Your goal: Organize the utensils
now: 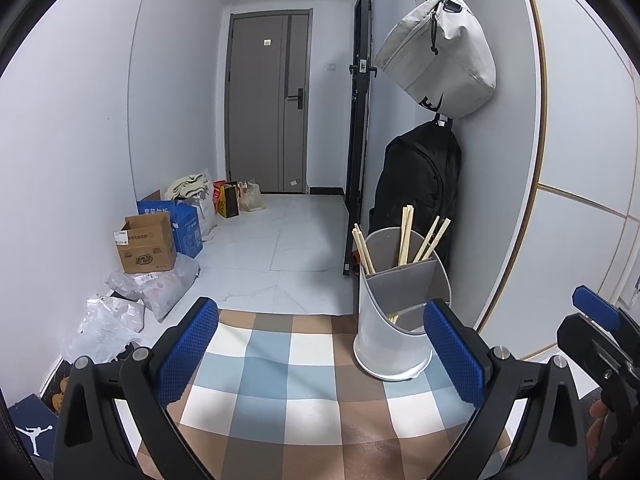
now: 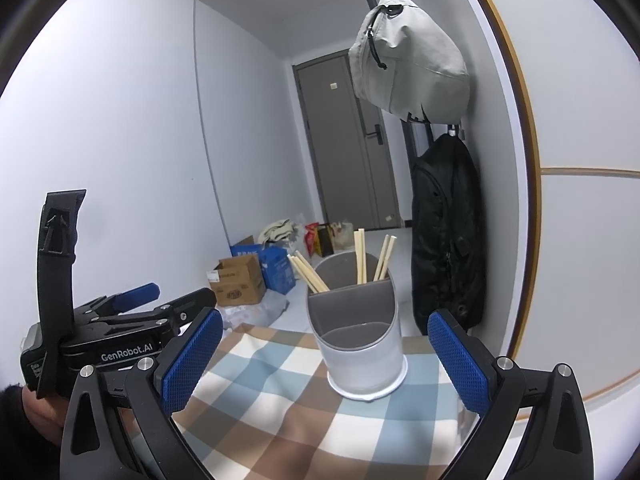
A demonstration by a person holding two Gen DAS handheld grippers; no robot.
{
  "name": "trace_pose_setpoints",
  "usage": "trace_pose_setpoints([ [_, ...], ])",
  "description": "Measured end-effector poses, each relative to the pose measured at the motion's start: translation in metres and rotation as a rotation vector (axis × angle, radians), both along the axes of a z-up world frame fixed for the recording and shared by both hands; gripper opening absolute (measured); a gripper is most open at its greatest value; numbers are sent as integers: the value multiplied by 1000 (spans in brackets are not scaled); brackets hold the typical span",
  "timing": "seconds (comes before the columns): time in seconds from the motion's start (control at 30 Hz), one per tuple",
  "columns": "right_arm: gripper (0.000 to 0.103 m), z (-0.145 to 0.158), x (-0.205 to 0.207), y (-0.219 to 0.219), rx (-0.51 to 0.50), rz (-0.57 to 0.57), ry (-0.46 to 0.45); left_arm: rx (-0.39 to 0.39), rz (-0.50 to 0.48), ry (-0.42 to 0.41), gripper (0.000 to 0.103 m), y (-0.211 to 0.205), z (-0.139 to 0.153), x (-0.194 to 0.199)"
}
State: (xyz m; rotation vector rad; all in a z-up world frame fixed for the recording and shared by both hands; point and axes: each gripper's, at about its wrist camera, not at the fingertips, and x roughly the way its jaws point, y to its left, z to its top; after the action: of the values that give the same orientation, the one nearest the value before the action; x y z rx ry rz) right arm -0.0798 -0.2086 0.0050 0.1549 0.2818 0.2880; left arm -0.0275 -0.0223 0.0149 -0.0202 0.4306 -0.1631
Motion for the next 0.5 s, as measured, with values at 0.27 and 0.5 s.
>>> trace_pose_setpoints([
  [0.27, 103, 0, 0, 0, -2, 0, 2, -3, 5, 5, 100, 2, -1, 1],
  [0.5, 103, -1, -1, 0, -8, 2, 4, -2, 2, 6, 100, 2, 1, 2],
])
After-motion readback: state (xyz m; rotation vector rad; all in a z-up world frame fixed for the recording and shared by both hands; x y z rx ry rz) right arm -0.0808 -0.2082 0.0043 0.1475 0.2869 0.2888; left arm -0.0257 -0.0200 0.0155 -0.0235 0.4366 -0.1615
